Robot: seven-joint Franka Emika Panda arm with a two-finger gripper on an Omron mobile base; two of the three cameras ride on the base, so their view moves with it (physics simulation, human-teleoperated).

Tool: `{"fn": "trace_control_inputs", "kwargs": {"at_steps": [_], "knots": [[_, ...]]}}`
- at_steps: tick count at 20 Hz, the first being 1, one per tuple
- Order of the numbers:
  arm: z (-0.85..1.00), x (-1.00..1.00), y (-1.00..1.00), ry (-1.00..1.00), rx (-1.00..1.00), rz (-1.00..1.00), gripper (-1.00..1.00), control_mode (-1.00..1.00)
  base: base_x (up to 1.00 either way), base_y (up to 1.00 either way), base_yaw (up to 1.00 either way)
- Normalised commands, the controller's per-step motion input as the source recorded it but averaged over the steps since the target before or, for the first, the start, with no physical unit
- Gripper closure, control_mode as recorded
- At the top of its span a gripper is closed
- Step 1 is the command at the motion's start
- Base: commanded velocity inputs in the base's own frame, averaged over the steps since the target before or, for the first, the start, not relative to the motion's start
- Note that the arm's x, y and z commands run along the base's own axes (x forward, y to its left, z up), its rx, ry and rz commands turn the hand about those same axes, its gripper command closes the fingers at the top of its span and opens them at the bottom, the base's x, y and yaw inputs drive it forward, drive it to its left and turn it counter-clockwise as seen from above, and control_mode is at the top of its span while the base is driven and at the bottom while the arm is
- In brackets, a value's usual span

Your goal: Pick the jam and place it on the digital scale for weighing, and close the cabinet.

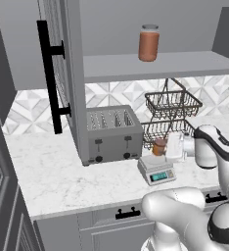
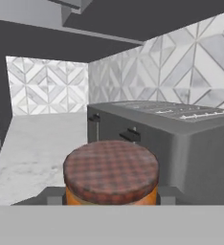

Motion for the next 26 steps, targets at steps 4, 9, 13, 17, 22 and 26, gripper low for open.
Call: {"fn": "trace_control_inputs", "kwargs": {"at_steps": [4,9,13,17,22,26], "knots": [[-0.40,0.00,0.00,0.01,-0.09,0.03,1.00,-1.00,0.00,0.00,0.00],[-0.34,0.21,0.00,0.00,-0.02,0.00,1.00,-1.00,0.00,0.00,0.00],[-0.34,0.24,0.01,0.06,0.00,0.00,1.00,-1.00,0.00,0.00,0.00],[-0.34,0.13,-0.02,0.05,0.00,0.00,1.00,-1.00,0.00,0.00,0.00],[-0.34,0.04,0.00,0.00,0.00,0.00,1.00,-1.00,0.00,0.00,0.00],[-0.20,-0.21,0.00,0.00,0.00,0.00,-1.00,-1.00,0.00,0.00,0.00]]}}
